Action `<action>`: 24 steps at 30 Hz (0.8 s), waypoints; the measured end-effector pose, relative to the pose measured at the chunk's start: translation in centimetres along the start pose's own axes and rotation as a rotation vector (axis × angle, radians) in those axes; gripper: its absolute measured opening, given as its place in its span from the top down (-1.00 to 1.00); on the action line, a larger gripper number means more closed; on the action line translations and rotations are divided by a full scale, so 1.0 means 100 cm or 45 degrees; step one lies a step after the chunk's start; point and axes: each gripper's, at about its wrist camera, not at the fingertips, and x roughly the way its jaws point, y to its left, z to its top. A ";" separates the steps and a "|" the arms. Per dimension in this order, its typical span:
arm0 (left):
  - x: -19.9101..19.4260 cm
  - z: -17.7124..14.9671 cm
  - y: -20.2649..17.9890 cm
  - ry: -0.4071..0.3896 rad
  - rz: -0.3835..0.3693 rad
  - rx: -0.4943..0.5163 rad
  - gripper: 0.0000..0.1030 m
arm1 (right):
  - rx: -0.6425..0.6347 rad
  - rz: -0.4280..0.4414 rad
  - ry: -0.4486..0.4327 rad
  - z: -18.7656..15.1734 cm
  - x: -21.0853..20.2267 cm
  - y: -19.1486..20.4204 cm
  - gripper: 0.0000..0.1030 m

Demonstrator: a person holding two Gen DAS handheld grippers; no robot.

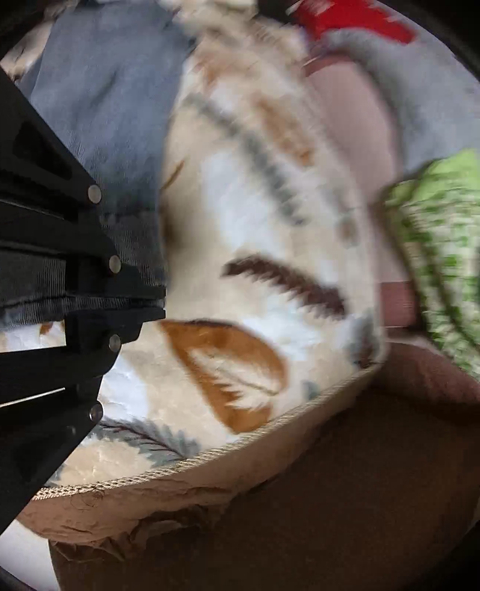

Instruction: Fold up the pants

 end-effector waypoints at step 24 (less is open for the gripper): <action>-0.062 -0.037 0.088 -0.083 -0.379 -0.861 -0.33 | 0.603 0.686 -0.024 -0.133 -0.041 -0.006 0.64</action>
